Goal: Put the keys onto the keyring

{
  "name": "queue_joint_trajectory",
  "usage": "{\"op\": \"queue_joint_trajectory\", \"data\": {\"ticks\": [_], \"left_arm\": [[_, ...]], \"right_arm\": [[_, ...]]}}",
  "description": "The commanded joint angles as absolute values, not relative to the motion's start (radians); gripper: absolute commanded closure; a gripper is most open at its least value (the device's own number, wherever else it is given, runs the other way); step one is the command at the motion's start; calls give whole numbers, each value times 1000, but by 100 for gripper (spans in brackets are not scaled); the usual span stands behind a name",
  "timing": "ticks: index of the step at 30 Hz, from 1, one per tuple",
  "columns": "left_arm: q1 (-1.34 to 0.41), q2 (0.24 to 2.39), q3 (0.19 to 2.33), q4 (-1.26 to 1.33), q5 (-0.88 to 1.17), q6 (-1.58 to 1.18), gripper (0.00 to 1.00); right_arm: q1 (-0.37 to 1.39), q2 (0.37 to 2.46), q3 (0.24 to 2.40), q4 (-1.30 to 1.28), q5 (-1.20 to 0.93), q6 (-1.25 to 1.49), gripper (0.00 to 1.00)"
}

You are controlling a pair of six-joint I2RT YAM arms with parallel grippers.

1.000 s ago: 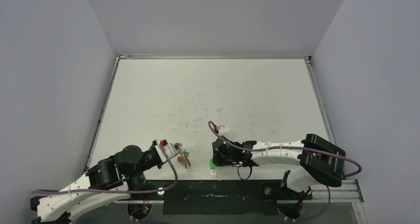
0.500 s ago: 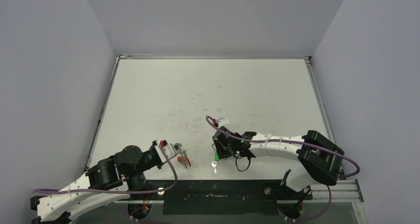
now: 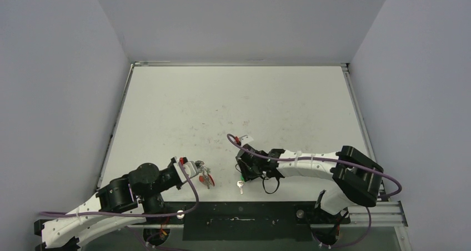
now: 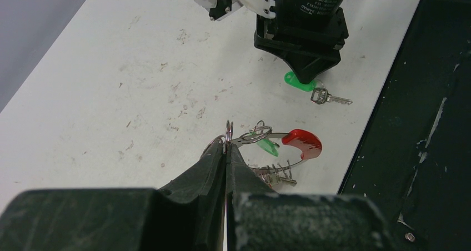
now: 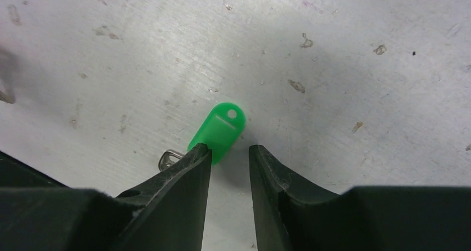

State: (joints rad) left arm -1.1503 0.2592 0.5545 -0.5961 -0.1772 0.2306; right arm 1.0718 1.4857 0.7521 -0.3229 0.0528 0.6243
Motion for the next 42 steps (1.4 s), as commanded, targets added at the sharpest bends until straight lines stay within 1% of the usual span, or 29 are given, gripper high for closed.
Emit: {"op": "queue_joint_trajectory", "data": {"ticks": [1,7,13,16,22,24,28,33,39,42], "left_arm": [[-1155,259,580,-569,-178,230,100],[-1157,259,578,-569,-181,233,100],[-1157,264,578,-572,-184,232,100],[-1157,267,577,-572,-179,232,100],[-1157,285,576,-572,-177,232,100],[-1157,292,578,-573,-176,232,100],[-1157,298,578,-573,-172,232,100],[-1158,298,577,-574,-170,230,100],[-1157,299,577,-574,-170,231,100],[-1157,303,577,-574,-172,233,100]], "right_arm": [[1079,1549,769,-310,117,621,70],[1065,1597,828,-334,197,548,78],[1020,1671,895,-347,245,461,79],[997,1675,932,-366,258,430,73],[983,1574,945,-387,213,452,58],[980,1545,936,-381,161,479,55],[973,1507,913,-349,65,534,53],[949,1509,911,-339,12,561,55],[891,1519,870,-310,-54,666,61],[859,1517,824,-256,-107,718,64]]}}
